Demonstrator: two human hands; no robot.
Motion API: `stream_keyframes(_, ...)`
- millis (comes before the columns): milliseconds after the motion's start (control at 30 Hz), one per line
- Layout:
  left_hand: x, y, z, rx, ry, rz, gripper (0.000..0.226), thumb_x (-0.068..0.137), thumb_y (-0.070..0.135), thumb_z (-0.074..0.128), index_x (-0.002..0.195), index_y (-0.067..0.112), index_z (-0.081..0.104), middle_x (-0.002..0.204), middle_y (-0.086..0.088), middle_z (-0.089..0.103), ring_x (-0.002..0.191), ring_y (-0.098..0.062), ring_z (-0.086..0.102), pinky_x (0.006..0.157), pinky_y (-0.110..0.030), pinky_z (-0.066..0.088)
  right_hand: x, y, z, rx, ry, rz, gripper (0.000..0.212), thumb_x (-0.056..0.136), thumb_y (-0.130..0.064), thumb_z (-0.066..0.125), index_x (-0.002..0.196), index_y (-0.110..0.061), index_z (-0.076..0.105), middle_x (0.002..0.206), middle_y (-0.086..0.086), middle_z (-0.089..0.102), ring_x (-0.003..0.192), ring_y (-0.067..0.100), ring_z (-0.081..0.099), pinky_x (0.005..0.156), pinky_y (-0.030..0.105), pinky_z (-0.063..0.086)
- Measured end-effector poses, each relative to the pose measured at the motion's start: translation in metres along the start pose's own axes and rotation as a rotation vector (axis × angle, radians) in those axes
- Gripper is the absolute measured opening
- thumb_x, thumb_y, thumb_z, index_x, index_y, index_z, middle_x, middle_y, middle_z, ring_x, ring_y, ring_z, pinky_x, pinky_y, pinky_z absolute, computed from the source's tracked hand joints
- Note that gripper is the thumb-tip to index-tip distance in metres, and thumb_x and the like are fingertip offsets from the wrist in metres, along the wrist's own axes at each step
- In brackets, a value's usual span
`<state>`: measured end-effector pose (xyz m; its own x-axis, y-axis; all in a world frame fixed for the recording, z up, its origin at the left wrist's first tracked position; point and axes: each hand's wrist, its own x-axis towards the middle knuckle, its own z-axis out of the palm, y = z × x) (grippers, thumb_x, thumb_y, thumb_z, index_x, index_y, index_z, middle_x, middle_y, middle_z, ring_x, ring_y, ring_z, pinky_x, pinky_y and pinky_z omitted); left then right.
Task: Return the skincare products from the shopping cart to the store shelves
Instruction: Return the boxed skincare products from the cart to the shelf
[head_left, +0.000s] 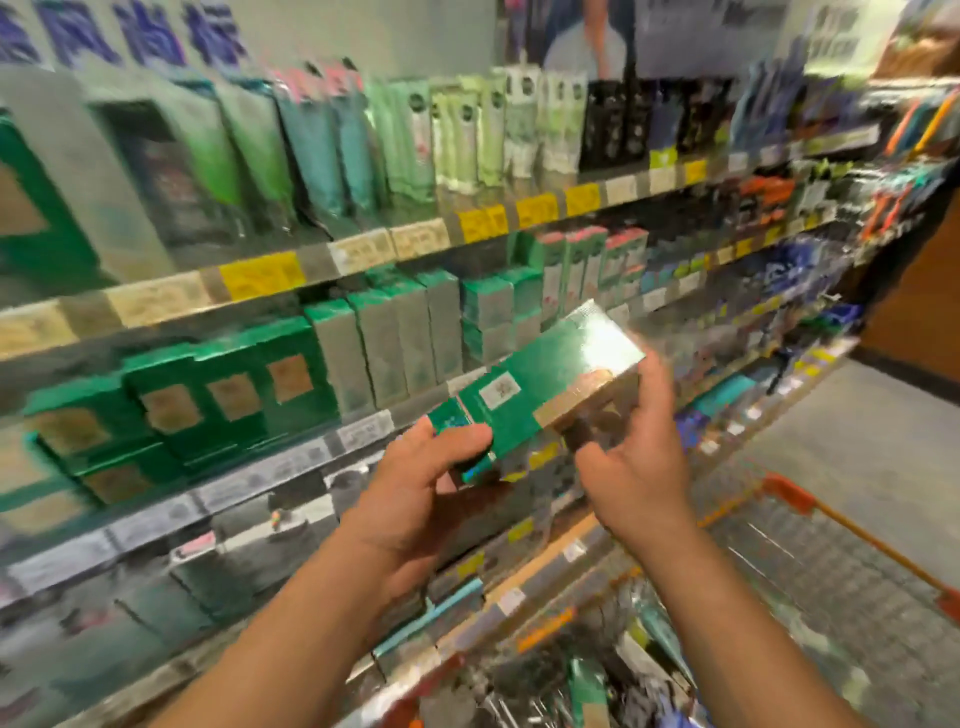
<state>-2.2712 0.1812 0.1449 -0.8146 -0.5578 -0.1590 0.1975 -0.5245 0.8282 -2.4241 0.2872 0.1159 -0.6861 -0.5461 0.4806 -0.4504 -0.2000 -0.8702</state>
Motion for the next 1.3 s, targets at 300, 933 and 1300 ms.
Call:
stream_keyframes(300, -0.028, 0.086, -0.086, -0.245, 0.165, 0.153, 0.046, 0.068, 0.016, 0.071, 0.113, 0.008, 0.071, 0.108, -0.015, 0.070, 0.081, -0.025, 0.061, 0.057, -0.034, 0.061, 0.051, -0.054, 0.132, 0.219, -0.262, -0.143, 0.077, 0.087, 0.022, 0.048, 0.137, -0.037, 0.053, 0.133, -0.008, 0.064, 0.121, 0.002, 0.063, 0.095, 0.014, 0.048)
stream_keyframes(933, -0.129, 0.225, -0.250, -0.448, 0.245, 0.316, 0.035, 0.073, 0.035, 0.067, 0.090, 0.010, 0.084, 0.098, -0.020, 0.075, 0.068, -0.029, 0.068, 0.049, -0.024, 0.056, 0.060, -0.169, 0.373, 0.464, -0.612, -0.181, 0.031, 0.089, -0.047, 0.072, 0.120, -0.047, 0.071, 0.123, -0.006, 0.070, 0.109, 0.017, 0.065, 0.084, 0.035, 0.058)
stream_keyframes(1300, -0.131, 0.260, -0.283, -0.714, 0.130, 0.126, 0.064, 0.086, 0.052, 0.060, 0.099, -0.008, 0.077, 0.087, -0.019, 0.065, 0.061, -0.022, 0.053, 0.042, -0.021, 0.044, 0.089, -0.224, 0.411, 0.276, -0.796, -0.210, 0.033, 0.089, -0.043, 0.070, 0.117, -0.026, 0.068, 0.108, 0.025, 0.064, 0.089, 0.022, 0.065, 0.073, 0.035, 0.057)
